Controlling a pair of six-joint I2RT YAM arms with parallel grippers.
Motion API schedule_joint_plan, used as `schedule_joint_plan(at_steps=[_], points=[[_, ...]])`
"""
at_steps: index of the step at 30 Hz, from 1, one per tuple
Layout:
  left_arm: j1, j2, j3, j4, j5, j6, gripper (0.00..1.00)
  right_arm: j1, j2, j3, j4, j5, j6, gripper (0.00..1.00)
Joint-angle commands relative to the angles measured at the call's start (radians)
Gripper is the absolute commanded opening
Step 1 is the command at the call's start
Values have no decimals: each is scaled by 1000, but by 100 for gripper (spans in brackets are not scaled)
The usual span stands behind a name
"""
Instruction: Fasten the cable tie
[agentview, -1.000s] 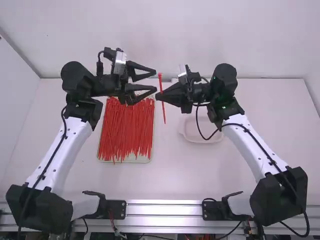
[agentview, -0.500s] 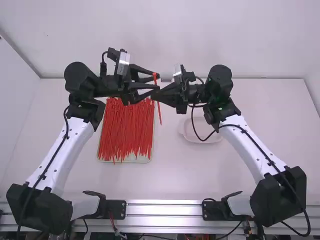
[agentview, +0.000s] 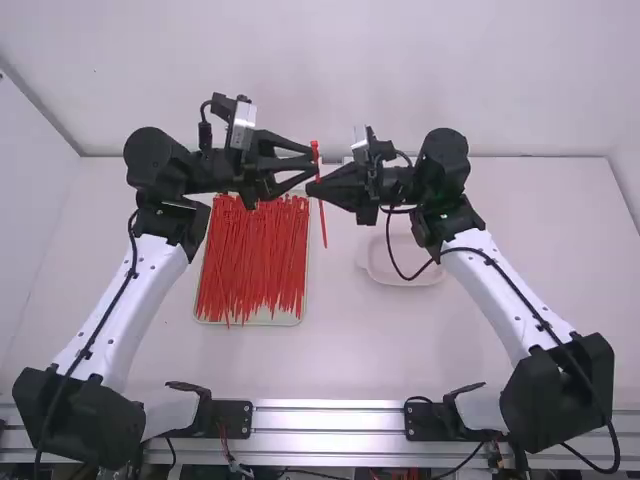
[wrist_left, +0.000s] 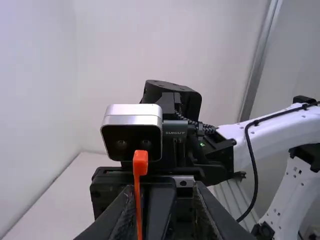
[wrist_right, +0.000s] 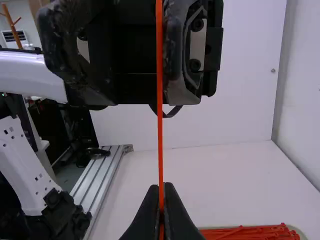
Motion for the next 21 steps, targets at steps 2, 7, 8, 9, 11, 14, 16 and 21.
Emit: schedule_joint_plan(at_steps=[2, 7, 8, 9, 11, 14, 16, 21], points=[[1, 0, 27, 3, -8, -3, 26, 1, -11, -7, 2, -4, 3, 0], [1, 0, 27, -4, -8, 0, 21, 1, -11, -7, 2, -4, 3, 0], [1, 0, 27, -3, -8, 0, 20, 2, -11, -7, 2, -4, 3, 0], [1, 0, 27, 1, -8, 0, 20, 5, -11, -7, 2, -4, 2, 0], [-4, 0, 27, 0, -9, 0, 20, 18, -11, -7, 1, -3, -8, 0], [1, 0, 26, -14, -30, 0, 11, 29, -11, -7, 2, -3, -25, 0], [-2, 0, 24, -18, -33, 0, 4, 26, -11, -7, 1, 0, -33, 0], [3, 0, 20, -19, -30, 0, 2, 27, -11, -7, 2, -2, -30, 0]])
